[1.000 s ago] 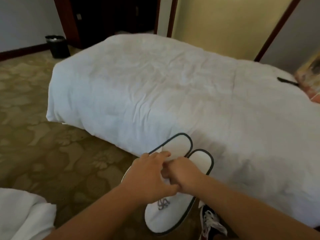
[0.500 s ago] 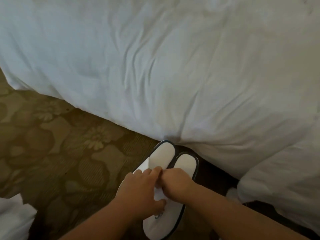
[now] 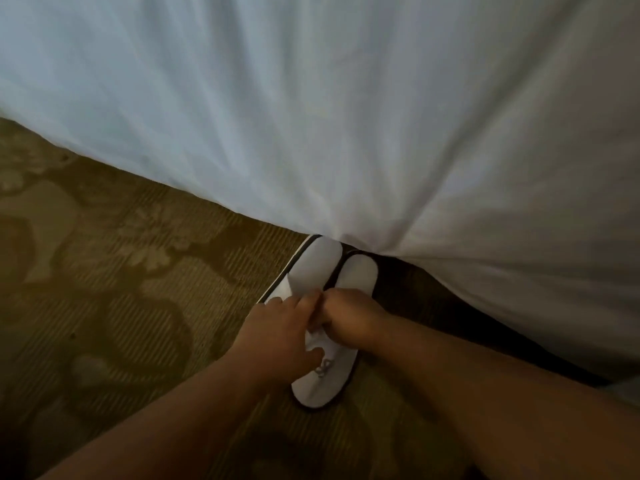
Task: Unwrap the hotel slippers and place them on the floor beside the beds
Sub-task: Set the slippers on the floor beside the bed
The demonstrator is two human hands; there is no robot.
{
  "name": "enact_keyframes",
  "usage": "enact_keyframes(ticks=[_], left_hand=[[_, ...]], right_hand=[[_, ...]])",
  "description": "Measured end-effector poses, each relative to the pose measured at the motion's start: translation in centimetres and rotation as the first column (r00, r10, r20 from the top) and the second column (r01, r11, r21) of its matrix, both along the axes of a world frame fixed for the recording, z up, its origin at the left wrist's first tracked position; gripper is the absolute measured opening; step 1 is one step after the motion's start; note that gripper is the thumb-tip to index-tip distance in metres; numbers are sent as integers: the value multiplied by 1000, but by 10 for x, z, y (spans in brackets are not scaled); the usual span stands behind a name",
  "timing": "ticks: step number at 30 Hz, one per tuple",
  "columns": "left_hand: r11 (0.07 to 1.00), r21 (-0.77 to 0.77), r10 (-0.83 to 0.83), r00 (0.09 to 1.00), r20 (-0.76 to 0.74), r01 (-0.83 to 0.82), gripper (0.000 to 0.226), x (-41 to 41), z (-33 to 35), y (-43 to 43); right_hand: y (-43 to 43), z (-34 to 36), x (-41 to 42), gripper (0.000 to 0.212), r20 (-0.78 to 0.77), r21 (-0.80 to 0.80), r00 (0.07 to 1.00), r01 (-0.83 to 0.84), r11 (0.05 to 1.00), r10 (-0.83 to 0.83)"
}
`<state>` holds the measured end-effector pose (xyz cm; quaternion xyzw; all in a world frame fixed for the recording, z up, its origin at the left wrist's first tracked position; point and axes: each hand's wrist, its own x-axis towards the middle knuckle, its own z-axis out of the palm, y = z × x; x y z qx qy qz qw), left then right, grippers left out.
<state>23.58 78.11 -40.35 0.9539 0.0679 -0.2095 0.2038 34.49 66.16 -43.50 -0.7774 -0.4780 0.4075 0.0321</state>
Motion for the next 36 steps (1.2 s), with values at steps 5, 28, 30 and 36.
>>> enact_keyframes(ticks=[5,28,30,36], left_hand=[[998,-45,33,998,-55,-35,91,3,-28,-1],[979,64,-140,871,-471,193,80,61,-42,-28],[949,139,-164,820,-548,283,75,74,-40,-37],[883,177,-182,665,-725,435,81,104,-38,-52]], right_hand=[[-1,-27,2,25,-68,-42,996,52,998,-54],[9,55,97,68,-525,-225,523,676,702,-671],[13,49,99,68,-509,-194,545,681,706,-666],[22,22,99,46,-293,-253,566,731,634,-770]])
